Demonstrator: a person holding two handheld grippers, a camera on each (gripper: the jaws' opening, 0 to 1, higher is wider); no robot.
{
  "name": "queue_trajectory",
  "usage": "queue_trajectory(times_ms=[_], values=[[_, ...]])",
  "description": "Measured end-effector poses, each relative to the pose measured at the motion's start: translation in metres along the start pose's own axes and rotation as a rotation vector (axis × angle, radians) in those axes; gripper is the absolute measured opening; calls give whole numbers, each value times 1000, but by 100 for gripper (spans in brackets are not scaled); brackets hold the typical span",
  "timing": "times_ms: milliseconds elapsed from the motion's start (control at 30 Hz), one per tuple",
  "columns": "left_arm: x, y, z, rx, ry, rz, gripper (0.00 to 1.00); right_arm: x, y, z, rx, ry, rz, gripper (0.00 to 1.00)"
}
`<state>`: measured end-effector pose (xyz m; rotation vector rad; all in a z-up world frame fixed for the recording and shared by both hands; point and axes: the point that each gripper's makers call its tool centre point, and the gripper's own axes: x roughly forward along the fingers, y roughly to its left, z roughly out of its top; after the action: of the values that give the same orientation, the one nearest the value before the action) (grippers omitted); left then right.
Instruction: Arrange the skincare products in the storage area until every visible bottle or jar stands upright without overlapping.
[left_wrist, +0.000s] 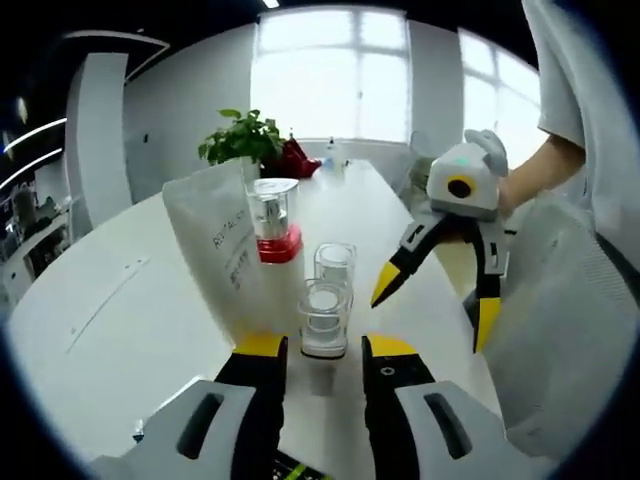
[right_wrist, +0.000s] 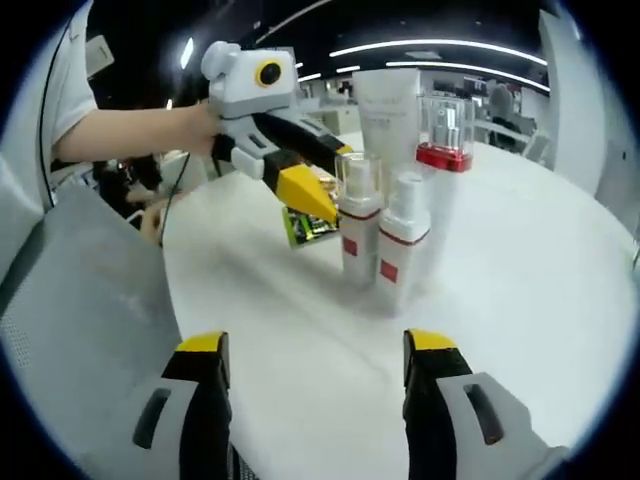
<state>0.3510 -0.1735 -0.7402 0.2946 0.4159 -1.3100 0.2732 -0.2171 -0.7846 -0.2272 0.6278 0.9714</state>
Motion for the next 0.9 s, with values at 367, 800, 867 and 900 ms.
queue_trajectory(times_ms=[367,800,867,900], values=[[-28,-9,0,-69,11,59,35,-4,-1,8,11,-16,-18,79],[-73,-24,-21,-311,51,241,72,-9,8,26,17,-62,-22,87],[-83,-24,-24,-342,40,277,77,-10,10,29,15,-66,-22,88],[-85,-25,-24,-347,34,286,80,-10,10,31,14,-70,-21,89]])
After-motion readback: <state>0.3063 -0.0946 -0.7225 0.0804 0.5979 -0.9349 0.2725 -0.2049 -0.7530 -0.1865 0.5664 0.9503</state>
